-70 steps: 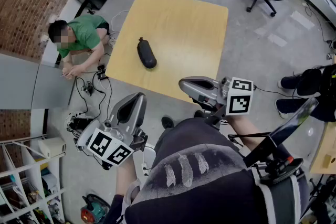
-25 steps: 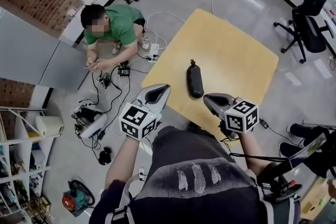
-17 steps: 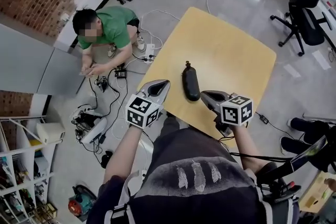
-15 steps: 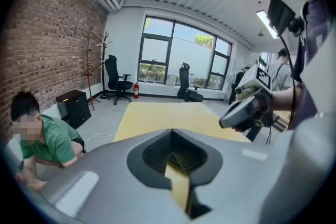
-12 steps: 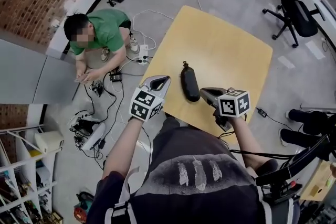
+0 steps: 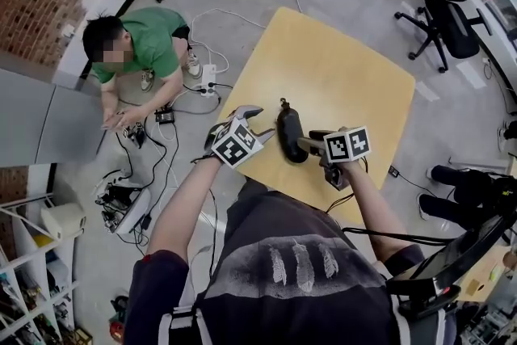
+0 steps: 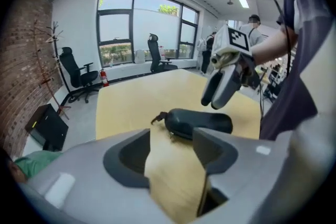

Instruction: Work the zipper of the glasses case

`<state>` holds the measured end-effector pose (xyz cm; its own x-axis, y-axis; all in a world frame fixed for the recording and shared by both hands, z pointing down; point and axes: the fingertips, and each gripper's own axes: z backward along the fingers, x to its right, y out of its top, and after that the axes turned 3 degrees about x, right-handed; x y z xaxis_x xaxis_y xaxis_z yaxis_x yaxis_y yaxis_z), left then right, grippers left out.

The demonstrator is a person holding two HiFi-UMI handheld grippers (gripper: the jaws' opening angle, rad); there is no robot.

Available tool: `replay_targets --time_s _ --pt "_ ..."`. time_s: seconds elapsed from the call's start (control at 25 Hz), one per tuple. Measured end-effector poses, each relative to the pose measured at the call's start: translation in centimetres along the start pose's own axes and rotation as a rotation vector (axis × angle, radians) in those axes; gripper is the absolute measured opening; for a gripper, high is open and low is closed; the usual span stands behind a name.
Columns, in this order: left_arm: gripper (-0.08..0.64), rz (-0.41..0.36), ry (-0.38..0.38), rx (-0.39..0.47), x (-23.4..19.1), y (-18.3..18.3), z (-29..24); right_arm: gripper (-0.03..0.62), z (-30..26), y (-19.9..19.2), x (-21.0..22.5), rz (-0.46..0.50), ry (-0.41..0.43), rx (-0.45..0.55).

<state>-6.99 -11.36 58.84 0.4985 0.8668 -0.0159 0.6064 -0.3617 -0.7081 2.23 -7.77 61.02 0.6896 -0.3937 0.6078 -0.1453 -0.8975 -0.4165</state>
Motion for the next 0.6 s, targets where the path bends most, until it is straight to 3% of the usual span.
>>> replay_targets --time_s 0.16,0.28,0.6 --pt "0.250 -0.124 -0.052 -0.108 0.3 -2.2 -2.4 0.223 -1.9 -0.1 1.0 -0.019 -0.002 -0.042" --pt "0.247 -0.155 -0.097 -0.139 0.5 -2.9 -3.5 0.232 -2.9 -0.6 1.4 -0.032 0.012 -0.082" --pt "0.148 -0.266 -0.135 -0.215 0.4 -3.6 -5.9 0.267 -4.0 -1.6 0.7 -0.199 0.198 -0.067"
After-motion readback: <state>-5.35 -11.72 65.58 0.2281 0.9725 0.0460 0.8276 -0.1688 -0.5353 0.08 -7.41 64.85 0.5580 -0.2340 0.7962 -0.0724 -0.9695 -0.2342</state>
